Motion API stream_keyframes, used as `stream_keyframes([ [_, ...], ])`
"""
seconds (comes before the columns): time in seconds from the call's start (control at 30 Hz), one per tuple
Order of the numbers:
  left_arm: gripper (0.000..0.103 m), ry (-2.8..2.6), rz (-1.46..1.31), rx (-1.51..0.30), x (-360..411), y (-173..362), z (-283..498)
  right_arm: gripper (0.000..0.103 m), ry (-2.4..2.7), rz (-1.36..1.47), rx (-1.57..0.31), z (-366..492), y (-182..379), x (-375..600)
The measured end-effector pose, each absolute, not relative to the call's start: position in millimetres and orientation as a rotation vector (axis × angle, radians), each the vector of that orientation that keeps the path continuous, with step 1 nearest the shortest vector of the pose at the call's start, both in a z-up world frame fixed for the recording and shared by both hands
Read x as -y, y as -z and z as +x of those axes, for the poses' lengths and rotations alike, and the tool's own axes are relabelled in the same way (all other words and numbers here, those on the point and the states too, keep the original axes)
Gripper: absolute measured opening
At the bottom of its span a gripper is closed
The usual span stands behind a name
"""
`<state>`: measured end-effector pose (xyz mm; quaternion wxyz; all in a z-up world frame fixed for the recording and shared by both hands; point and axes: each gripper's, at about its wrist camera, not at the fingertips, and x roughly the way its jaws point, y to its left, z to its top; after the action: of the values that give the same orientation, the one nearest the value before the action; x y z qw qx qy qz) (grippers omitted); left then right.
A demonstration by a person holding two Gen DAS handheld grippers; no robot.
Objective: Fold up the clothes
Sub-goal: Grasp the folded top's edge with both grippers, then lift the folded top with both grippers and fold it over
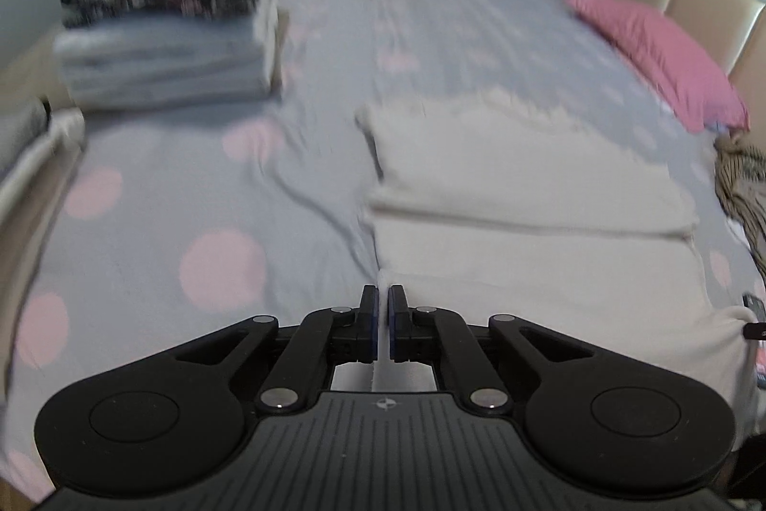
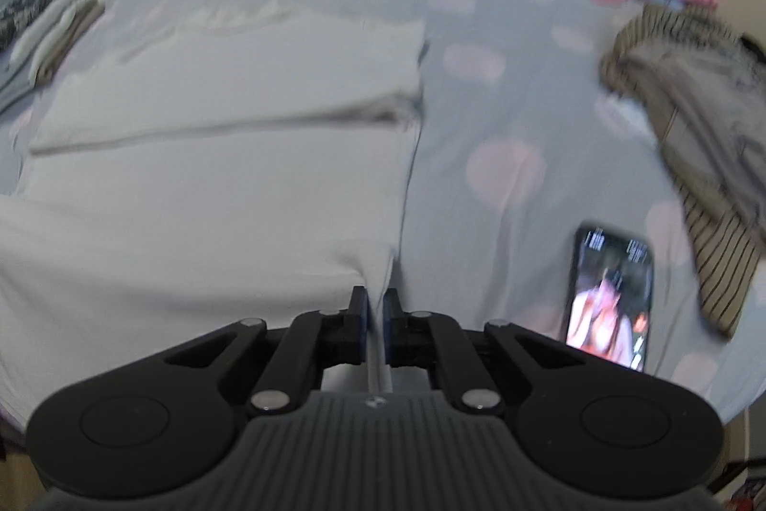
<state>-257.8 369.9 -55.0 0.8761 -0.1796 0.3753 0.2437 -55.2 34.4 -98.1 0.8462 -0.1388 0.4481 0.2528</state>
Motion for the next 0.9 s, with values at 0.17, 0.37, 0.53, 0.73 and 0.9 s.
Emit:
stream_keyframes([
  [0.17,0.002,-0.544,-0.273,-0.741,-369,56,-241,0.007,-0.528,-0.301,-0.906,-36,104,-51],
  [0.37,0.003,-0.545,-0.201,-0.852,-366,93,-216,0.008,-0.545,-0.393,-0.923,-26,133,-67],
  [0.53,0.010,-0.550,-0.179,-0.898,-362,107,-213,0.041,-0.517,-0.418,-0.925,-25,141,-67],
  [0.73,0.034,-0.592,-0.135,-0.848,-350,92,-219,0.047,-0.467,-0.415,-0.893,-30,135,-60],
  [0.9,0.042,-0.560,-0.020,-0.776,-329,74,-225,0.051,-0.506,-0.505,-0.805,-55,127,-67],
])
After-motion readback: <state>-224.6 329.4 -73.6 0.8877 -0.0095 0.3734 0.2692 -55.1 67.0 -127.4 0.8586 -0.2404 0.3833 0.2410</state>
